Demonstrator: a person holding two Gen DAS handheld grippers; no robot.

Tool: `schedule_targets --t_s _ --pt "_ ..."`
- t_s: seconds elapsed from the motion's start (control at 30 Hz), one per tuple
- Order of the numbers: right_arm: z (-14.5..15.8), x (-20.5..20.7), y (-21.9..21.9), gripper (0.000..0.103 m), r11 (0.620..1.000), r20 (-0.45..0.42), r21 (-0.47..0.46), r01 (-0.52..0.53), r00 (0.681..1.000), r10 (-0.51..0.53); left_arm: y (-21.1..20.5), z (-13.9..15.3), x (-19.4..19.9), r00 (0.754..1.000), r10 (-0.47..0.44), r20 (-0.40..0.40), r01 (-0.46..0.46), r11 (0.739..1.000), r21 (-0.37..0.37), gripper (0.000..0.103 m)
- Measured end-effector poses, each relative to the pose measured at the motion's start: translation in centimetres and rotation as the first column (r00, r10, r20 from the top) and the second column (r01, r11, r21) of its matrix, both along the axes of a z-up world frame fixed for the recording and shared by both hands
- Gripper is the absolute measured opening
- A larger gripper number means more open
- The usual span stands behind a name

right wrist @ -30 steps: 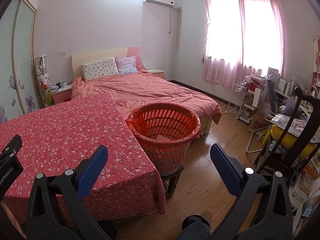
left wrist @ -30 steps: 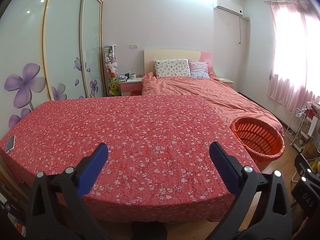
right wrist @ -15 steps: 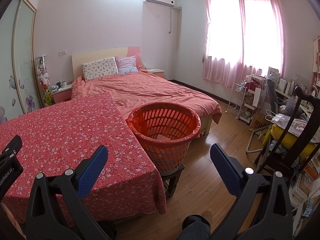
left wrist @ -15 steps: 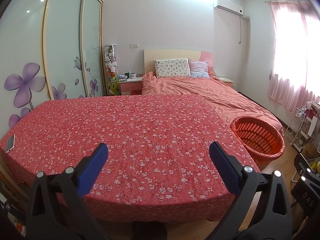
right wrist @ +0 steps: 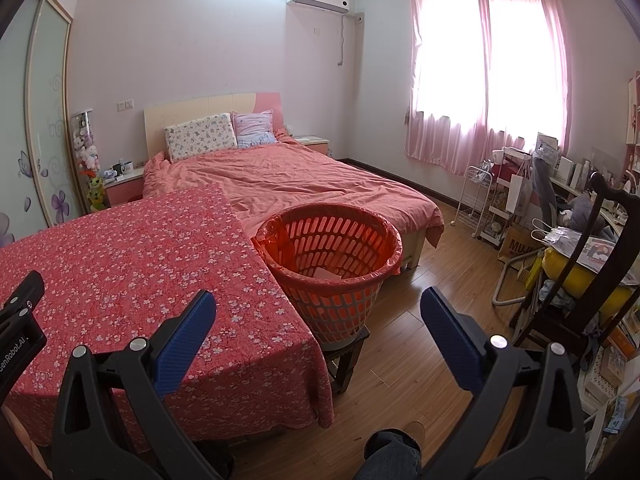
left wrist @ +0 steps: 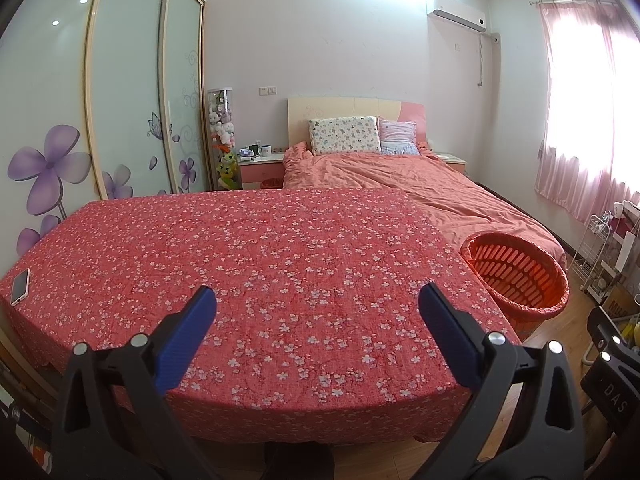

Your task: Collect trash

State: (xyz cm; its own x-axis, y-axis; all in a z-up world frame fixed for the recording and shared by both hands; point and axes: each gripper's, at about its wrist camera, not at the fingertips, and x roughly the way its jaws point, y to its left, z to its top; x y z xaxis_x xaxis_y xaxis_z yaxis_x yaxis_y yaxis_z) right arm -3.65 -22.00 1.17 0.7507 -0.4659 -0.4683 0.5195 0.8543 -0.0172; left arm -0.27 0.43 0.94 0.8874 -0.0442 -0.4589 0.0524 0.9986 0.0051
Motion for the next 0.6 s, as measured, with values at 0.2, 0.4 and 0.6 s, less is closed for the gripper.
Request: schedule_targets --t_s 0.2,0.4,0.6 --pt "0.00 0.02 -0.03 0.101 1.000 0.000 0.000 0.000 1.000 0.000 -0.17 -0.05 0.02 1.000 0.000 0.000 0.000 1.000 0.000 0.099" --pt "-0.01 0.00 -0.05 0.101 1.000 0.000 0.000 -0.001 1.000 0.001 -0.19 -0.05 0.01 1.000 0.000 -0.001 0.000 1.000 0.000 0.099" --pt "0.00 0.01 -0.04 0.101 1.000 -0.001 0.001 0.000 1.000 0.000 -0.21 -0.02 0.03 1.000 0.000 -0.001 0.000 1.000 0.000 0.099"
